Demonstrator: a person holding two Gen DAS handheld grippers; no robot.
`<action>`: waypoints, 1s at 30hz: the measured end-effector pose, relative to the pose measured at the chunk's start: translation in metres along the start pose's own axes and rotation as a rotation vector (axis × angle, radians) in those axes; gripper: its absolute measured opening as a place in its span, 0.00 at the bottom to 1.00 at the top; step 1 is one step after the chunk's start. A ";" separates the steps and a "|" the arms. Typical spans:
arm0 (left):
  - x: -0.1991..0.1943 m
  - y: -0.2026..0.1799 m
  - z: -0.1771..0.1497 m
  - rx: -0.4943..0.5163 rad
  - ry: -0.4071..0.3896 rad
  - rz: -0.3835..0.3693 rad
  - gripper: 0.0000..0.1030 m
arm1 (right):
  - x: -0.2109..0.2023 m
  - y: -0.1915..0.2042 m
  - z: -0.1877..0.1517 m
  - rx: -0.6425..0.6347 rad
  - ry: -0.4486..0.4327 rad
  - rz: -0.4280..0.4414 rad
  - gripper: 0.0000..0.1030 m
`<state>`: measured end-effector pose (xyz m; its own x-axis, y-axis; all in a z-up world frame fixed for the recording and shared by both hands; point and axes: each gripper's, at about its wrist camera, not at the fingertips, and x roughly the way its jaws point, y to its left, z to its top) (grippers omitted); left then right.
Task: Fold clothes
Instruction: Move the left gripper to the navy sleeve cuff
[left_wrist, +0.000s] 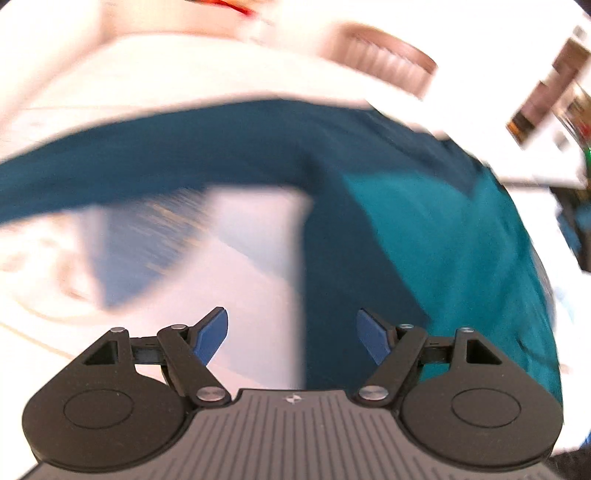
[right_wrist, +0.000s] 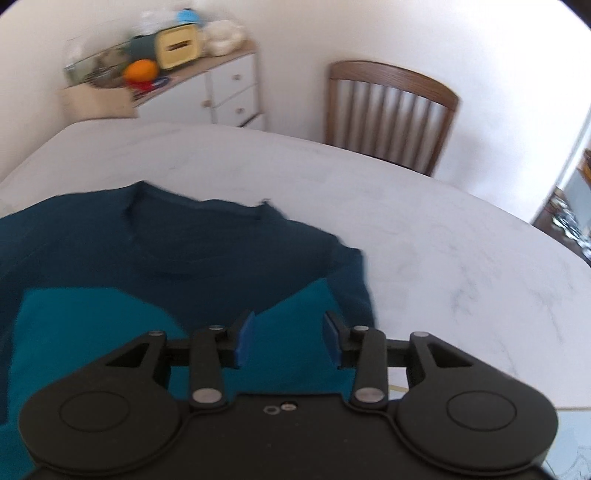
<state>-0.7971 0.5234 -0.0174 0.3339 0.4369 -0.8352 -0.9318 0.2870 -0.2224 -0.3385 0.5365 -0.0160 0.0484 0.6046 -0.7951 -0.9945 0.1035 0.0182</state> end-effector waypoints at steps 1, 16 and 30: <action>-0.004 0.015 0.007 -0.027 -0.024 0.041 0.74 | -0.001 0.003 0.000 -0.013 0.001 0.015 1.00; 0.004 0.224 0.089 -0.367 -0.004 0.430 0.74 | 0.016 0.063 0.017 -0.174 0.030 0.029 1.00; 0.025 0.270 0.091 -0.418 0.030 0.446 0.73 | 0.053 0.123 0.052 -0.297 0.053 0.112 1.00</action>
<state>-1.0271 0.6889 -0.0524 -0.0998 0.4117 -0.9058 -0.9600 -0.2791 -0.0211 -0.4539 0.6218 -0.0245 -0.0604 0.5561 -0.8289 -0.9774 -0.2015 -0.0640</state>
